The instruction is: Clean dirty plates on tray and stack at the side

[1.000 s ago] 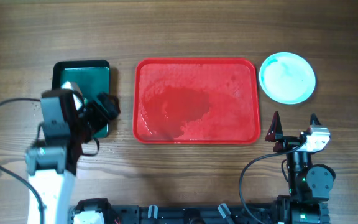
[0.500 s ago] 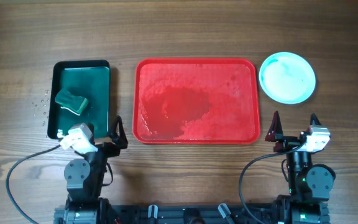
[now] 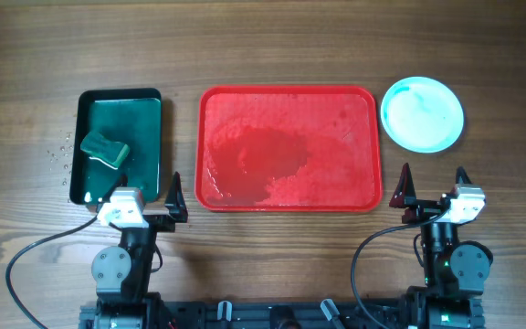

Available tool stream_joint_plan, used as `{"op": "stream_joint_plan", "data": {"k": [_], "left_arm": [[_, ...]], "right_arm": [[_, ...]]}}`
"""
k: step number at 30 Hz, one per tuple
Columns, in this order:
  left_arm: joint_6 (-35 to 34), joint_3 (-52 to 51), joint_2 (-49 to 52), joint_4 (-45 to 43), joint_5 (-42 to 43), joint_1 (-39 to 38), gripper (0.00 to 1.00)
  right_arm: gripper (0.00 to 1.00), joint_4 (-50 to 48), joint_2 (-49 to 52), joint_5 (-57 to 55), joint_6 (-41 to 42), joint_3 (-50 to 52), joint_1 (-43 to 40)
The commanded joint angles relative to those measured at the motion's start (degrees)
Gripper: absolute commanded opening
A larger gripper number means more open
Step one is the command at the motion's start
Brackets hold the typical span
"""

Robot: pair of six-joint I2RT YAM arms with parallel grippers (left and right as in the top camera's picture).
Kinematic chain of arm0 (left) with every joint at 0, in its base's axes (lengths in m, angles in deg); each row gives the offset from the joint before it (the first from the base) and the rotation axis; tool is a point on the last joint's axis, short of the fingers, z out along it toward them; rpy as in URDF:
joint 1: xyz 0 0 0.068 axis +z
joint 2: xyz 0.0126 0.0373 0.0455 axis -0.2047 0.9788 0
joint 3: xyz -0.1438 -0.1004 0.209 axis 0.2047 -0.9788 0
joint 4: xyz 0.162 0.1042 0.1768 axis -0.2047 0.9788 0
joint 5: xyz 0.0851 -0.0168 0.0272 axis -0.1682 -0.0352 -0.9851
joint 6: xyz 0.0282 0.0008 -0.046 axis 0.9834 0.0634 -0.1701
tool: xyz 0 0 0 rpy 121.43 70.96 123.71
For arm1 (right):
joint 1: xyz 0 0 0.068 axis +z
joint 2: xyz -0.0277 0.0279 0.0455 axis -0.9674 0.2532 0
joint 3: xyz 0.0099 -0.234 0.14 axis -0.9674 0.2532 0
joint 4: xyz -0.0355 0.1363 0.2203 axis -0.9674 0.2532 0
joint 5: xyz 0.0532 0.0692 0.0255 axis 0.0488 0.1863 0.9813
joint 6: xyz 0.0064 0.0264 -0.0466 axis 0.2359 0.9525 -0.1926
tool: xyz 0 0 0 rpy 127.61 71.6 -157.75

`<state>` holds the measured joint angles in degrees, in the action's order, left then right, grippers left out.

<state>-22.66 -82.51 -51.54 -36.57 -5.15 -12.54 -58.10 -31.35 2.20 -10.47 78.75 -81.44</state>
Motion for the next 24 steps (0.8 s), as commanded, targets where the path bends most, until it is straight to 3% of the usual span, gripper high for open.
{"op": "stream_joint_plan", "data": {"k": [1, 24], "left_arm": [[3.21, -0.22, -0.63, 0.42, 0.02, -0.33, 1.00], [5.07, -0.22, -0.61, 0.28, -0.20, -0.35, 1.00]], "right_arm": [[1.00, -0.11, -0.46, 0.48, -0.98, 0.07, -0.28], [1.00, -0.11, -0.46, 0.48, -0.98, 0.07, -0.28]]}}
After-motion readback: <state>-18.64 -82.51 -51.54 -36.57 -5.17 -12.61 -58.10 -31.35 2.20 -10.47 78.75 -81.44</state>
